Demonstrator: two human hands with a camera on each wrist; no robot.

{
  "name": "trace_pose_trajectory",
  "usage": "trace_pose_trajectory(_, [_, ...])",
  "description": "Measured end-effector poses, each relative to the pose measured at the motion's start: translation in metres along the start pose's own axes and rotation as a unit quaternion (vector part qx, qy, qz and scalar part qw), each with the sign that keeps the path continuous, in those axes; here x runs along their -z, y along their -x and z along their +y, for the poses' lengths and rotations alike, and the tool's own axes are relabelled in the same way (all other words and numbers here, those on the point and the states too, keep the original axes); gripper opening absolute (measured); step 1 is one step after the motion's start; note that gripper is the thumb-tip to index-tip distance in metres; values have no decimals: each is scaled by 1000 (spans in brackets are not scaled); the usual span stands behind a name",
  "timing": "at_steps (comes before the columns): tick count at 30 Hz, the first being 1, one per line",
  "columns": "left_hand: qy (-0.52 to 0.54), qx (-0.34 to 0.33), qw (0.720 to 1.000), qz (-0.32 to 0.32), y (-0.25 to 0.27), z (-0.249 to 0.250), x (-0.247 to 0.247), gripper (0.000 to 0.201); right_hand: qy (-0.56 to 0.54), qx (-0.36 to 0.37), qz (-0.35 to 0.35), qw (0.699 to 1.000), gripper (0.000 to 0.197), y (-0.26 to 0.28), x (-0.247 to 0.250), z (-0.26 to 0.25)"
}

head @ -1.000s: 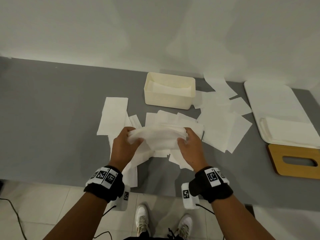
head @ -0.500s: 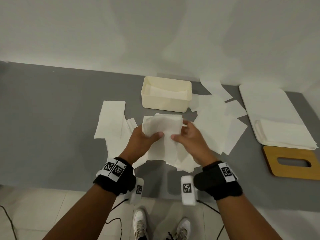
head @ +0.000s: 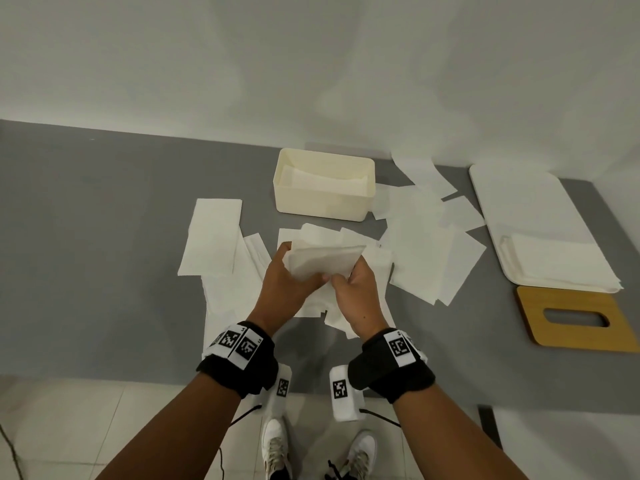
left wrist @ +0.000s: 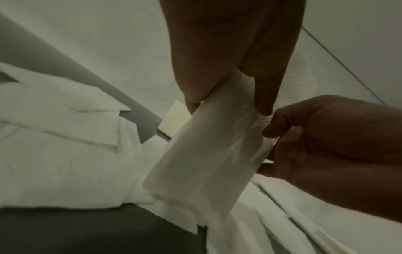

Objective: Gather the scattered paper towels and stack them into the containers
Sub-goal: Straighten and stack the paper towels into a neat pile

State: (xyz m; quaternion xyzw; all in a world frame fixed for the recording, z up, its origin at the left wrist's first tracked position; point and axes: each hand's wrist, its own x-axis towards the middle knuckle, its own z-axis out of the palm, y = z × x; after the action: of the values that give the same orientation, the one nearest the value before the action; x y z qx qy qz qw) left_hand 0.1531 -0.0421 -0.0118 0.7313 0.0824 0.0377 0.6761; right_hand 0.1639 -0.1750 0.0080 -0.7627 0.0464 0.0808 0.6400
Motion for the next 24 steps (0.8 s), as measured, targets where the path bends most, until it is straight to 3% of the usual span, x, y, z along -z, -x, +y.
trace_pose_trajectory(9, [-44, 2, 999, 6, -1, -17, 6, 57, 16, 7, -4, 1000, 39, -1, 1, 8])
trace_pose_trajectory(15, [-33, -22, 999, -20, 2, -8, 4, 32, 33, 48, -1, 998, 23, 0, -3, 2])
trace_pose_trajectory(17, [-24, -26, 999, -19, -1, -8, 4, 35, 12, 46, 13, 999, 26, 0, -1, 1])
trace_pose_trajectory(20, [-24, -11, 1000, -13, 0, -15, 5, 55, 9, 25, 11, 1000, 40, 0, -1, 4])
trace_pose_trajectory(24, [-17, -20, 999, -22, 0, -14, 3, 49, 7, 29, 11, 999, 34, -1, -1, 1])
